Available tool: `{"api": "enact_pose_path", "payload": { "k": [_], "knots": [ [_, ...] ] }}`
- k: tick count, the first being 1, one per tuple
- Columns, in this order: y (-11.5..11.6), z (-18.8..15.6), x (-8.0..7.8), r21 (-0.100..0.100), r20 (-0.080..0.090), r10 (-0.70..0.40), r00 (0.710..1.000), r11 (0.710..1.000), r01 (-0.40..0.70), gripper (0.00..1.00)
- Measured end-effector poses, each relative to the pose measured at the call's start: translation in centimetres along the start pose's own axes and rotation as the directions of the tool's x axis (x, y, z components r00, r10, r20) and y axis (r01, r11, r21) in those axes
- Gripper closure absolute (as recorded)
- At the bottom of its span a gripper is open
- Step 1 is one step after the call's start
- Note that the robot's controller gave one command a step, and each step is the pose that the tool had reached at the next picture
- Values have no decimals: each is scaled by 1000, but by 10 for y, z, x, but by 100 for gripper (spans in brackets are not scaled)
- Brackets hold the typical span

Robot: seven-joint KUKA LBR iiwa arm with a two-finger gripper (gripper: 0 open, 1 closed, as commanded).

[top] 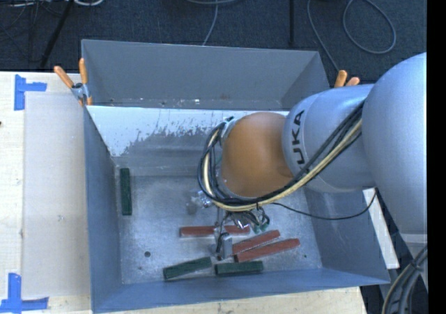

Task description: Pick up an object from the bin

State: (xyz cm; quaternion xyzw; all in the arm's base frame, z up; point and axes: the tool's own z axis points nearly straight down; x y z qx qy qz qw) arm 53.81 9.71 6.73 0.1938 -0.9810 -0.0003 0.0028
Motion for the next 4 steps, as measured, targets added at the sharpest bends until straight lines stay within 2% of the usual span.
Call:
{"api": "enact_pose_path", "payload": {
  "k": [1, 2, 3, 4],
  "knots": [
    [1, -2, -2, 1, 5, 0, 1000, 1000, 0, 100],
    [1, -2, -2, 1, 5, 1, 1000, 1000, -1, 0],
    [1, -2, -2, 1, 5, 2, 1000, 1000, -2, 100],
    [-6, -137, -57, 4, 17, -15, 1000, 1000, 15, 100]
  ]
}}
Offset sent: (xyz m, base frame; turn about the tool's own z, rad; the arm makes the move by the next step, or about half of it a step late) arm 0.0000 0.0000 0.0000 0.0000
